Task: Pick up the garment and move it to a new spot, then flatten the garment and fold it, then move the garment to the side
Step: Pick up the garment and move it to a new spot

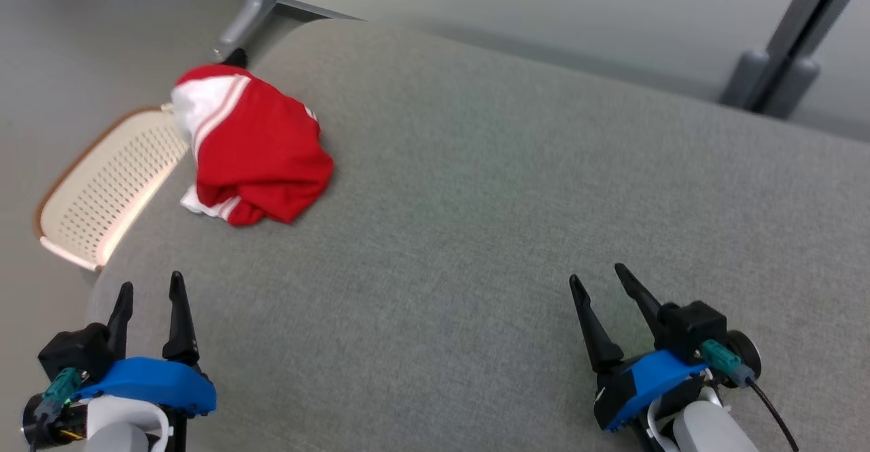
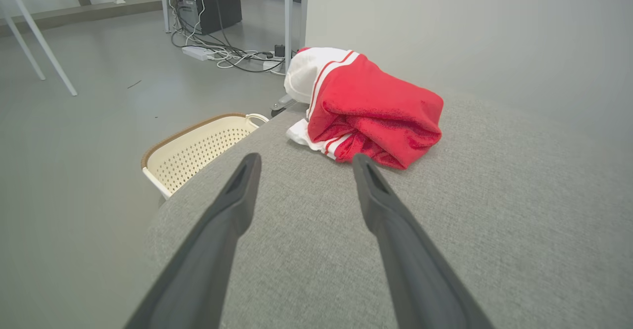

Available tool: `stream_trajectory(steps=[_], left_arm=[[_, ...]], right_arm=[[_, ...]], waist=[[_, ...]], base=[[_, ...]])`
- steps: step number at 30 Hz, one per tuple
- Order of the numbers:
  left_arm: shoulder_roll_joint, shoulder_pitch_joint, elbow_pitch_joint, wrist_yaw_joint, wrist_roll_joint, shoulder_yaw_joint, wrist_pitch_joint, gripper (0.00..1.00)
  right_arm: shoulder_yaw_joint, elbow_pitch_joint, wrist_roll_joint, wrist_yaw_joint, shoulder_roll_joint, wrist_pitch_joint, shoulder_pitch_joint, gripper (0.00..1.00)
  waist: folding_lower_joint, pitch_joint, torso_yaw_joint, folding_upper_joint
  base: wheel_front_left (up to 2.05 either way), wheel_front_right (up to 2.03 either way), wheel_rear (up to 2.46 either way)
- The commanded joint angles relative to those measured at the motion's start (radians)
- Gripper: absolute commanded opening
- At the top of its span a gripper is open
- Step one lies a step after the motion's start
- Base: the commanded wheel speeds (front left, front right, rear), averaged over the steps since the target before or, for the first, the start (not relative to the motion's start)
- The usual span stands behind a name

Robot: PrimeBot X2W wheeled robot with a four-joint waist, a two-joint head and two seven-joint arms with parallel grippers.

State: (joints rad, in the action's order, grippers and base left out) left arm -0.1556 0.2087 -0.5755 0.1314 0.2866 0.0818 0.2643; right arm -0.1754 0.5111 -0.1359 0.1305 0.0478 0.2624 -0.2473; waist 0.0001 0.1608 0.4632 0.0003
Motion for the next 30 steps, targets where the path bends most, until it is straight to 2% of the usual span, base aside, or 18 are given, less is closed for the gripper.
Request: stream_trajectory(steps=[1, 12, 17, 23, 25, 27, 28, 30], left_arm=[[-0.009, 0.027, -0.006, -0.001, 0.007, -0.006, 0.000, 1.00], [-0.160, 0.302, -0.156, -0.001, 0.145, -0.040, 0.000, 1.00], [-0.219, 0.379, -0.244, -0.001, 0.202, -0.056, 0.000, 1.00], [-0.272, 0.460, -0.407, -0.001, 0.264, -0.098, 0.000, 1.00], [-0.271, 0.477, -0.459, -0.001, 0.292, -0.137, 0.000, 1.00], [-0.267, 0.489, -0.489, -0.001, 0.323, -0.178, -0.003, 0.47], [-0.264, 0.493, -0.498, -0.001, 0.345, -0.195, -0.005, 0.00], [-0.268, 0.497, -0.508, -0.001, 0.385, -0.223, -0.013, 0.00]], right_arm=[[-0.002, -0.007, 0.012, 0.000, 0.006, 0.003, -0.019, 1.00], [-0.075, -0.080, 0.077, 0.000, 0.006, 0.003, -0.122, 1.00], [-0.106, -0.131, 0.088, 0.000, 0.007, 0.003, -0.141, 1.00], [-0.109, -0.176, 0.111, 0.000, 0.010, 0.001, -0.149, 1.00], [-0.105, -0.182, 0.114, 0.000, 0.010, 0.001, -0.148, 1.00], [-0.099, -0.186, 0.113, 0.000, 0.009, 0.001, -0.145, 1.00], [-0.095, -0.187, 0.112, 0.000, 0.009, 0.001, -0.142, 1.00], [-0.089, -0.187, 0.109, 0.000, 0.009, 0.001, -0.136, 1.00]], waist=[[-0.0001, 0.013, -0.006, -0.0003], [-0.0001, 0.204, -0.140, -0.0003], [-0.0001, 0.270, -0.195, -0.0003], [-0.0001, 0.324, -0.244, -0.0003], [-0.0001, 0.332, -0.254, -0.0003], [-0.0001, 0.335, -0.260, -0.0003], [-0.0001, 0.335, -0.260, -0.0003], [-0.0001, 0.335, -0.262, -0.0003]], base=[[0.00, 0.00, 0.00], [0.00, 0.00, 0.00], [0.00, 0.00, 0.00], [0.00, 0.00, 0.00], [0.00, 0.00, 0.00], [0.00, 0.00, 0.00], [0.00, 0.00, 0.00], [0.00, 0.00, 0.00]])
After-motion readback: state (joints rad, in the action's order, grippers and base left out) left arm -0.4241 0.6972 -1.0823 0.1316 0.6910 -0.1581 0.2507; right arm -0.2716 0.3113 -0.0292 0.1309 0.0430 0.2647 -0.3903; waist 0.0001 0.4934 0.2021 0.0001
